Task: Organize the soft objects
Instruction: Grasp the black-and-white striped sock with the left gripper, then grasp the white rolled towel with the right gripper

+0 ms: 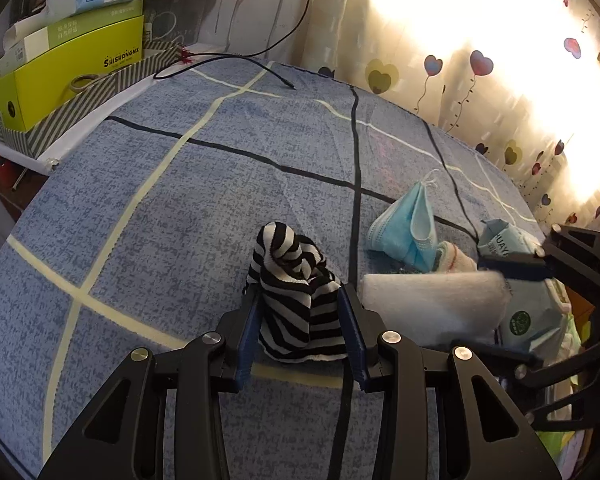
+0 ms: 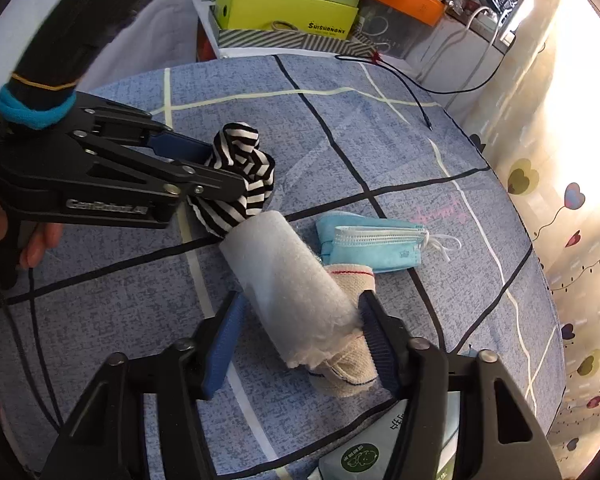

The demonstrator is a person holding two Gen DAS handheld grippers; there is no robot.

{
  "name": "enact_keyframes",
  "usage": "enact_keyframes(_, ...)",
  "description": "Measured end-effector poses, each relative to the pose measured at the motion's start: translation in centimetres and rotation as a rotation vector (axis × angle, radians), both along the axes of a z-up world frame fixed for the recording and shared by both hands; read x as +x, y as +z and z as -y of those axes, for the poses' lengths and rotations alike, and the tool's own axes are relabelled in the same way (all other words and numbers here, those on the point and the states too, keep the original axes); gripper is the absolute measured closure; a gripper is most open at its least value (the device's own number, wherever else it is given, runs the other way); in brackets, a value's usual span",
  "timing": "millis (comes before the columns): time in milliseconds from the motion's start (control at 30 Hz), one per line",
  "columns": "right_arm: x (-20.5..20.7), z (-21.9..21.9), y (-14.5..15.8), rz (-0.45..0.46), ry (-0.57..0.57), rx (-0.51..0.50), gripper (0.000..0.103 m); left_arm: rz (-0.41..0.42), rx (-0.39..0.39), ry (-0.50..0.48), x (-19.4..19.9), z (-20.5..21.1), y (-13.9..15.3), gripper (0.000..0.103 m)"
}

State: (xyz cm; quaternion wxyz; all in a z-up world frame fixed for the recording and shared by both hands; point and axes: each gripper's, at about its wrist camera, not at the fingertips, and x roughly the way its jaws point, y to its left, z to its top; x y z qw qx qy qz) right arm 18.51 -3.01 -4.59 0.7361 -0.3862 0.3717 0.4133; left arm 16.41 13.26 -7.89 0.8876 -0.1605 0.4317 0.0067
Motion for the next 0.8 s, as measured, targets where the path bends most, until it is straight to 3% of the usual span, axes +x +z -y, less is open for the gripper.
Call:
enact_keyframes(100, -0.5, 0.1, 0.0, 0.014, 0.007, -0.002, 0.076, 0.0, 0.003, 0.006, 0.1, 0.0, -0.4, 0.064)
enact_keyframes(267, -1.4, 0.7, 0.5, 0.016, 0.008, 0.015, 0.083, 0.012, 0.062, -0.004, 0.0, 0.8, -0.5, 0.064)
enact_keyframes(367, -1.9, 1.1, 1.0, 0.018, 0.0, 0.035, 0.083, 0.009, 0.086, -0.011, 0.0, 1.1, -0.6, 0.079)
enact_keyframes(500, -2.3, 2.1, 1.8, 0.012, -0.029, 0.076, 0.083, 0.008, 0.088, -0.012, -0.6, 1.4, -0.2, 0.089)
enact_keyframes(800, -3.1, 5.2, 4.7, 0.003, -0.161, 0.219, 0.083, 0.071, 0.1, 0.006, -3.6, 2.5, 2.4, 0.091)
